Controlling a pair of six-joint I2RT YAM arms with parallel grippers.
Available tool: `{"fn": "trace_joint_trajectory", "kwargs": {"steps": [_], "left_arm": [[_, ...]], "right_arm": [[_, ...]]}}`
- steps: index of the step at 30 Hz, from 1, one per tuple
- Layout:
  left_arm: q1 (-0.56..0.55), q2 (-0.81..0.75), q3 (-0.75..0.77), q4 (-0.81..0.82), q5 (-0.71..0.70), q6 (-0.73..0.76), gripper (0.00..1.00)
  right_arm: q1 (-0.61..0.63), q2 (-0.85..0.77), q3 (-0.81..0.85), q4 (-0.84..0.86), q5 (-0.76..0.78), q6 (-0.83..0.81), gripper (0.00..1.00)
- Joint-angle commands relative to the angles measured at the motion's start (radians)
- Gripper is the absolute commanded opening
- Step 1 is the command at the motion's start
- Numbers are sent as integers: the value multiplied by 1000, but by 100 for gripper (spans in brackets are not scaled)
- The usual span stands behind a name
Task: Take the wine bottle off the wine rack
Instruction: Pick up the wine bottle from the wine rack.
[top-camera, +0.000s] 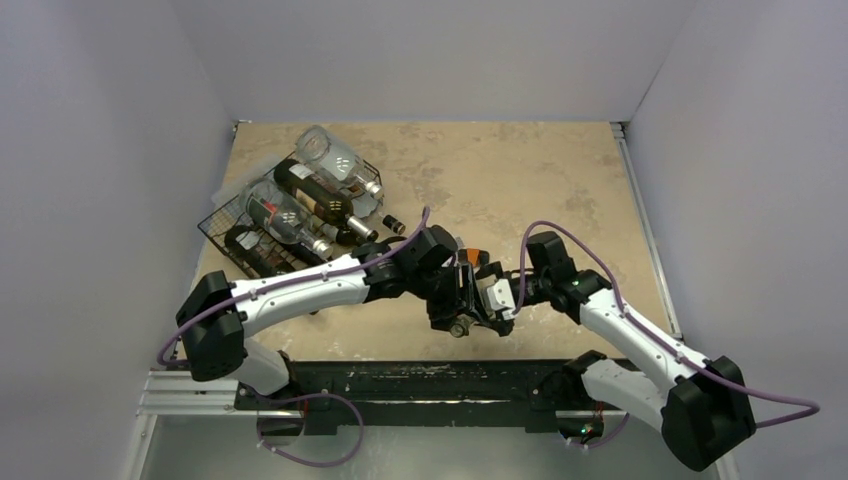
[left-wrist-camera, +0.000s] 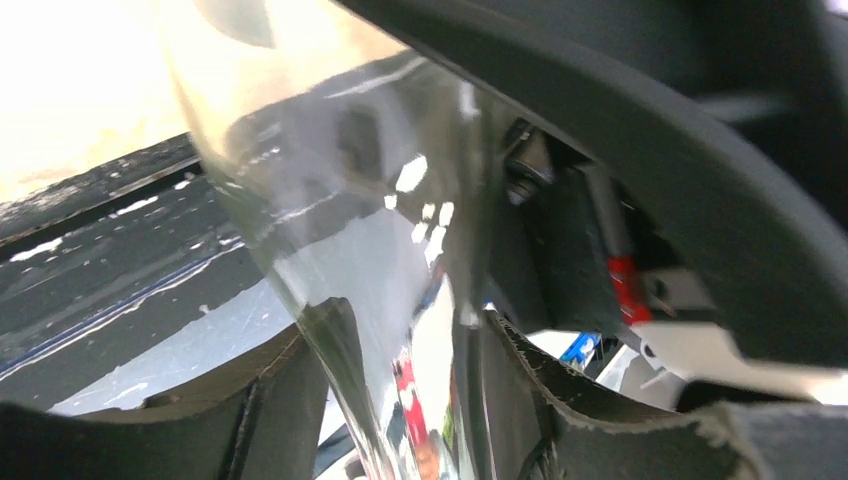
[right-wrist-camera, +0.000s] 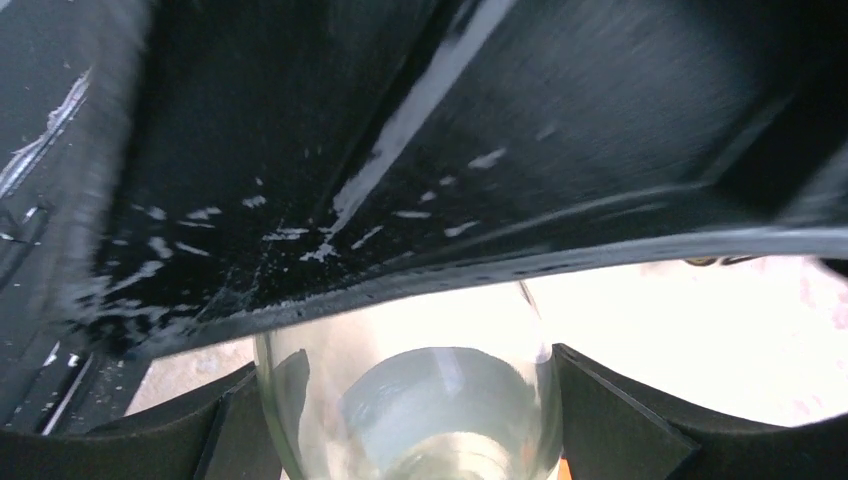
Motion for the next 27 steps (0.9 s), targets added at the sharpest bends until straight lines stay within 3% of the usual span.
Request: {"fn": "trace_joint_trajectory", "kwargs": {"steps": [1, 12, 20, 27], "left_arm": [[-2, -100, 22, 192, 31, 64, 56], [-2, -169, -36, 177, -11, 183, 72], [-3, -263, -63, 109, -120, 363, 88], [-2, -327, -113, 171, -115, 447, 92]], "right_arm": [[2, 8, 38, -11, -83, 17, 37], [-19, 22, 48, -5, -141, 67, 36], [-36, 26, 55, -5, -172, 89, 36], [-49, 30, 60, -3, -191, 105, 35]]}}
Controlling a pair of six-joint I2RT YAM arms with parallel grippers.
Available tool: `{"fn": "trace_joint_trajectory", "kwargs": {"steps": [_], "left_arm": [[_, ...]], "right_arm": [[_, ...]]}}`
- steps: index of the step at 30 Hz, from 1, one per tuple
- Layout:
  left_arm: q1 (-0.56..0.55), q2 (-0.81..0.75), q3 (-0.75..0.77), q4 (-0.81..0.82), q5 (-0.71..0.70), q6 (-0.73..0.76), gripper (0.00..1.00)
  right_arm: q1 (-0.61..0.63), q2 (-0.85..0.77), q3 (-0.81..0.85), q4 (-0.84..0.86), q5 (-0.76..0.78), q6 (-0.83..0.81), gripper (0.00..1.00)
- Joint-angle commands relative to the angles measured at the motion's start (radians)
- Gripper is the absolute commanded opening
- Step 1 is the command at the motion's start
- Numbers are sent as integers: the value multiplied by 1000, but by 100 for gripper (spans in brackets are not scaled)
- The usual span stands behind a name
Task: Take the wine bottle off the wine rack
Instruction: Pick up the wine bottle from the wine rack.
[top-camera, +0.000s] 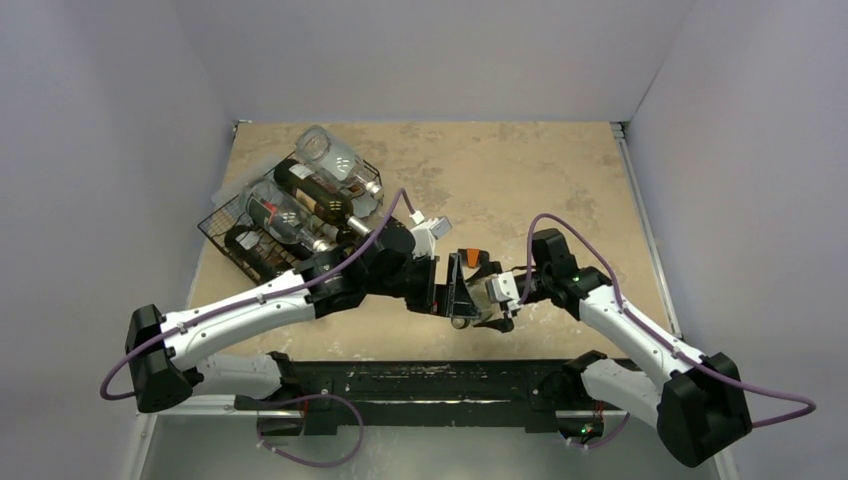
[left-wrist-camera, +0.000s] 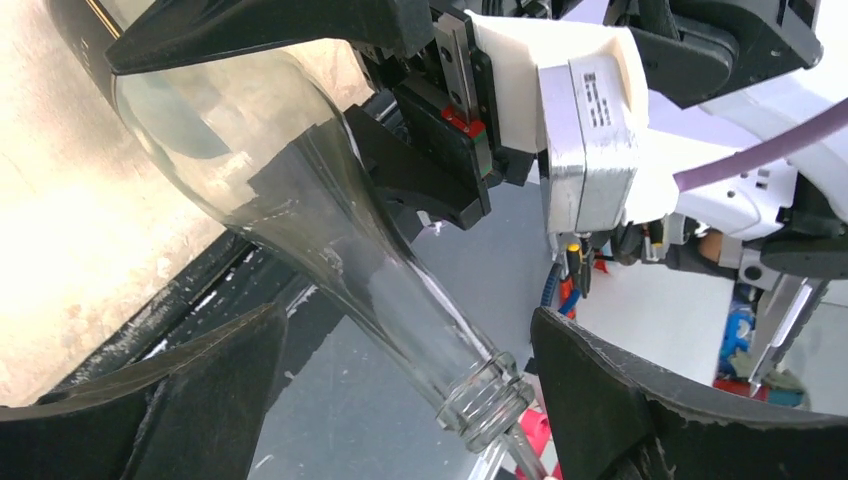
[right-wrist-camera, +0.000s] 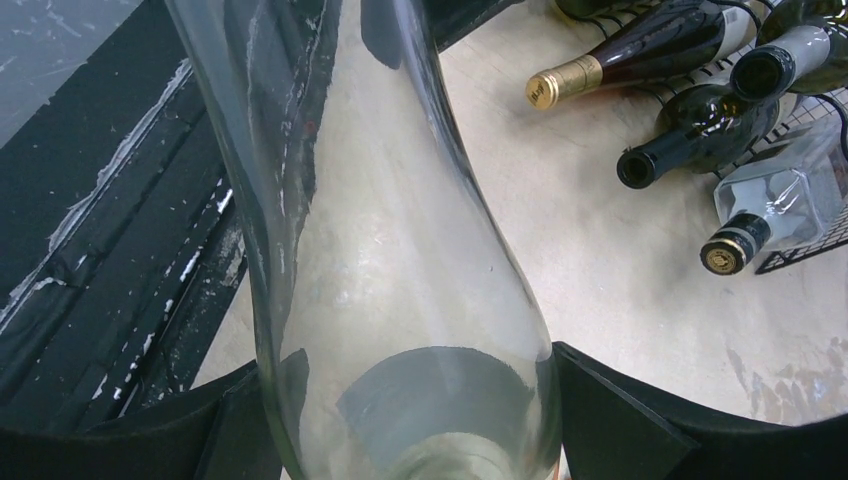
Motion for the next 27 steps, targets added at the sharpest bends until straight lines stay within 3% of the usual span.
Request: {"fn": "trace_joint_trajectory", "kwargs": {"steps": [1, 10, 15, 18, 24, 27], "left_arm": [[-1, -51, -31, 74, -16, 111, 92], [-11, -286, -90, 116, -130, 337, 93], [-15, -377, -120, 147, -99, 483, 94], [-33, -447, -217, 228, -86, 588, 94], [-151, -510, -342, 294, -244, 784, 99], [-248, -488, -408, 420, -370, 921, 100]], "right_arm": [[-13, 1, 52, 1, -89, 37, 35], [-25, 7, 52, 1, -100, 42, 35], [-28, 14, 53, 4, -100, 51, 34], [-34, 17, 53, 11, -105, 67, 34], [-46, 31, 59, 15, -124, 91, 34], [-48, 40, 61, 16, -128, 98, 34]]}}
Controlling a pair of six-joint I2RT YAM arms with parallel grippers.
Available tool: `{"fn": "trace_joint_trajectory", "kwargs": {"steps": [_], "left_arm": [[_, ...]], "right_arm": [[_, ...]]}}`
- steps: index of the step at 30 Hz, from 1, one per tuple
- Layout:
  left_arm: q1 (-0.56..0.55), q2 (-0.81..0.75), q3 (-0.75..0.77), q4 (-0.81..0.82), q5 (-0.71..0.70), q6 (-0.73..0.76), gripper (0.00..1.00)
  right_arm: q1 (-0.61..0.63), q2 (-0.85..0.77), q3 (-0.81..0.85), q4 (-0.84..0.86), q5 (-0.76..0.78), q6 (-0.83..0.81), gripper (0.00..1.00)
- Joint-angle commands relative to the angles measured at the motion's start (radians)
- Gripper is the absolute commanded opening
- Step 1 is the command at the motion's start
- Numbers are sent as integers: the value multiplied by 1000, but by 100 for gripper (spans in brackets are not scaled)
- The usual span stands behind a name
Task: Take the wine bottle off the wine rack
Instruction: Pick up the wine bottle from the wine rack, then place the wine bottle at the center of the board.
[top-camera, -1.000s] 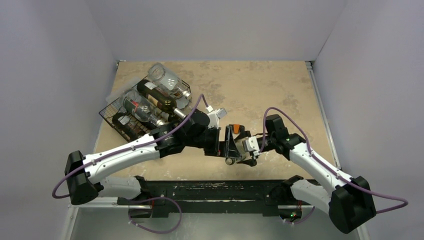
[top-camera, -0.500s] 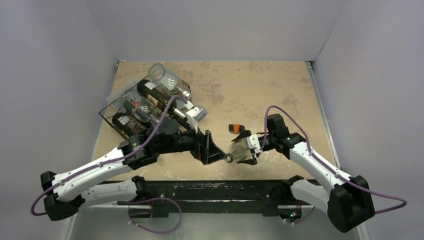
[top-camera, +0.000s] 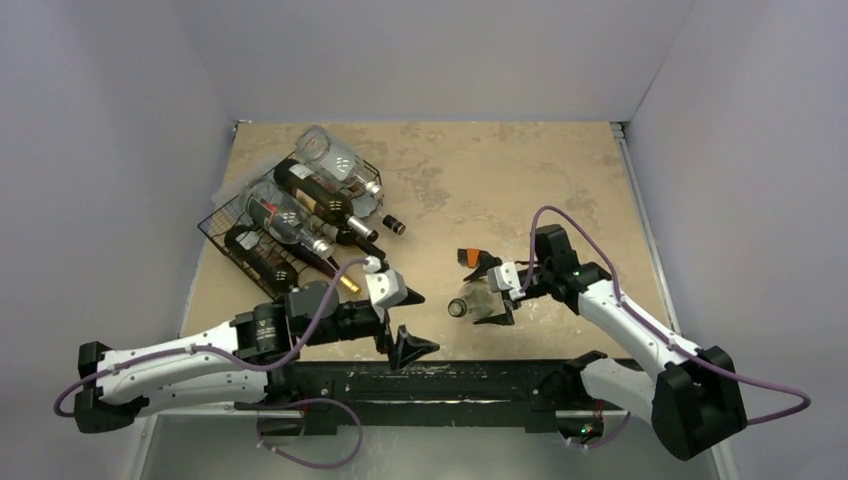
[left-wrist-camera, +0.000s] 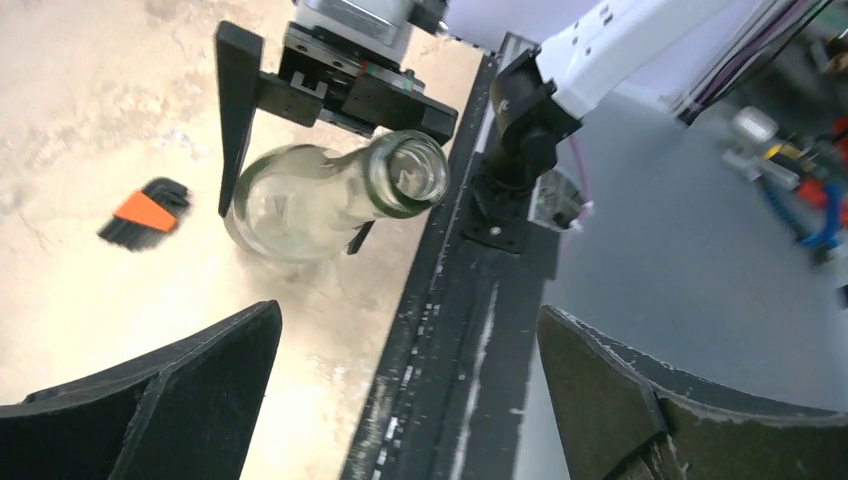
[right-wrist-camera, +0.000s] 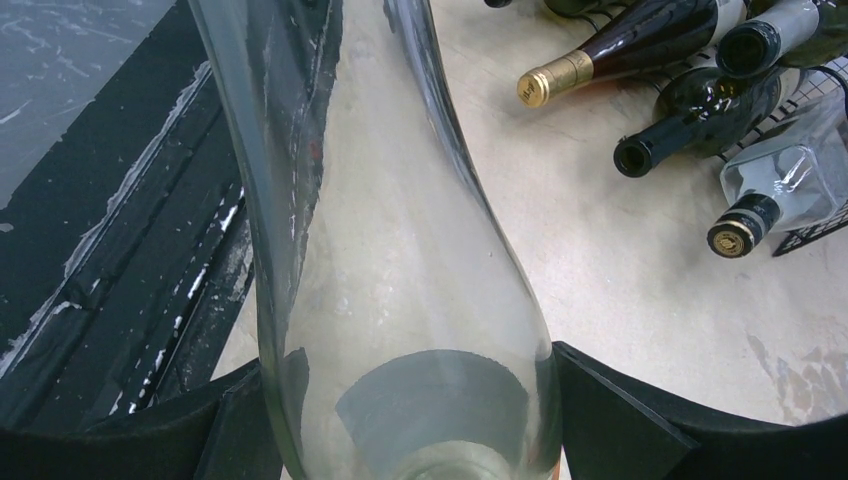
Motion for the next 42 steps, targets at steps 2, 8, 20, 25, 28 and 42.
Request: {"fn": "trace_joint_trajectory", "kwargs": {"steps": [2, 8, 20, 25, 28, 42], "left_arm": [[-149, 61, -90, 290, -234, 332, 100], [-213, 252, -118, 600, -363, 555, 100], [-213, 440, -169, 953, -454, 521, 88], [-213, 457, -167, 957, -454, 487, 72], [-213, 461, -166, 951, -454, 475, 63], [-199, 433, -18, 690, -400, 415, 0]], "right_arm": [[-9, 9, 47, 15, -81, 45, 34], [-22, 7, 50, 14, -92, 54, 34], [-28, 0, 48, 11, -95, 54, 35], [-29, -1, 48, 9, -94, 52, 35], [-30, -2, 48, 9, -93, 52, 35], [-30, -45, 30, 9, -45, 71, 86]]}}
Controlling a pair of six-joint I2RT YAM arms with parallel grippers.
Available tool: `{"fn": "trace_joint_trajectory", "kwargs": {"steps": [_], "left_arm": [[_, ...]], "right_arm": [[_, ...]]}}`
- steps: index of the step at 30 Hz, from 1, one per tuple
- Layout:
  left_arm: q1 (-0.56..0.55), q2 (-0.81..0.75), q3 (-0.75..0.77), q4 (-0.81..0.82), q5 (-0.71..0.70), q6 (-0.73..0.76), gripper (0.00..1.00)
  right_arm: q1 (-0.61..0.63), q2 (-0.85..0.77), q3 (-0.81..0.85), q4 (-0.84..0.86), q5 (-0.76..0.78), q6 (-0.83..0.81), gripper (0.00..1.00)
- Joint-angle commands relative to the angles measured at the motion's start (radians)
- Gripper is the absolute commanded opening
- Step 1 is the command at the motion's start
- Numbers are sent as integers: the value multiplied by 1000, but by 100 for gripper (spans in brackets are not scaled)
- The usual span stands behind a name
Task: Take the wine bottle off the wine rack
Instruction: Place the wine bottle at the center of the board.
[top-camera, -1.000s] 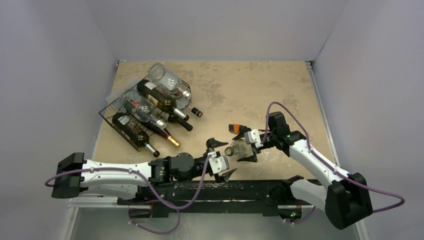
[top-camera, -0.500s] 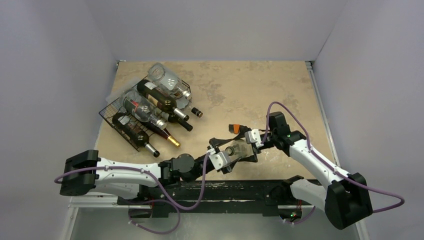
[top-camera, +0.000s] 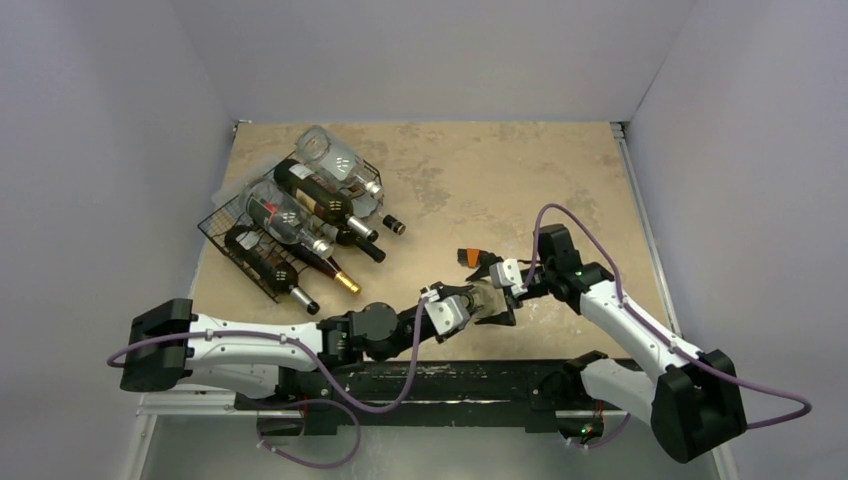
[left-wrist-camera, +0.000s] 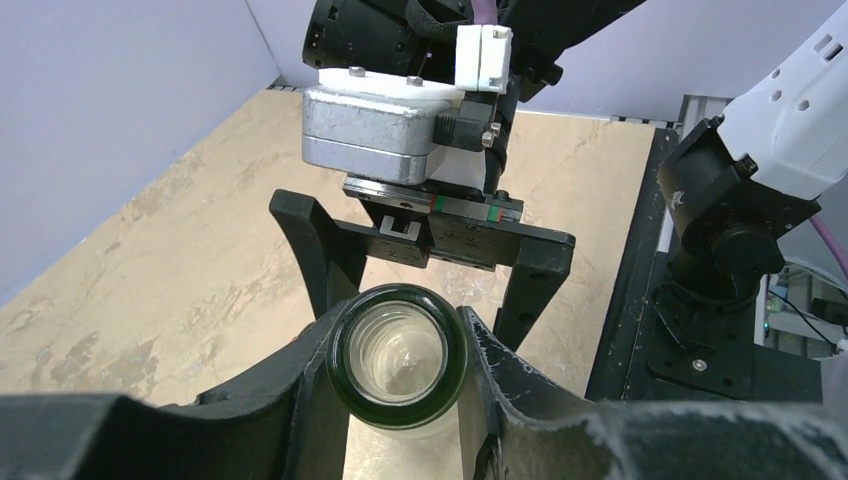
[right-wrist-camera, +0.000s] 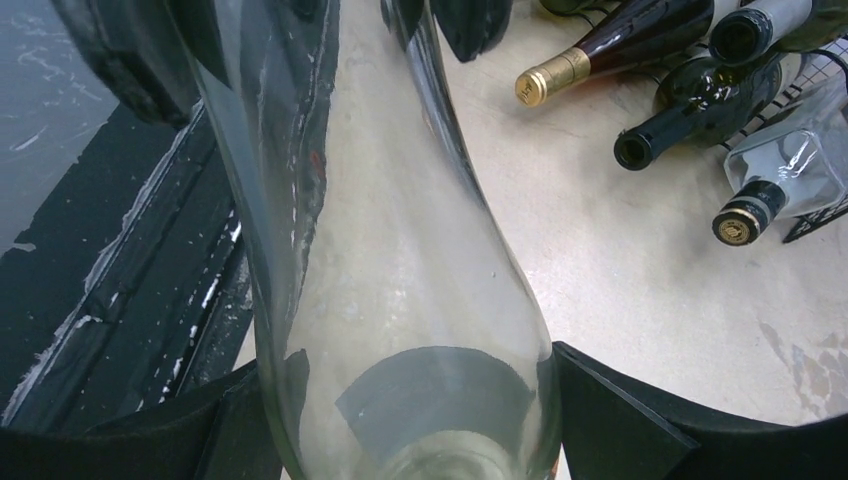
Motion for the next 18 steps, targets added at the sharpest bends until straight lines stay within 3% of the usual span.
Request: {"fn": "trace_joint_trajectory", "kwargs": {"steps": [1, 3, 9, 18], "left_arm": [[15, -29, 108, -113, 30, -62, 0], [36, -38, 129, -153, 47, -88, 0], [104, -80, 227, -356, 123, -143, 0], [187, -48, 430, -678, 214, -150, 0]], "right_arm": [[-5, -47, 31, 16, -21, 47, 90], [-5, -53, 43, 15, -18, 75, 99], [-27, -70, 94, -52, -17, 84, 99], [-113, -107, 191, -277, -31, -80, 99]]}}
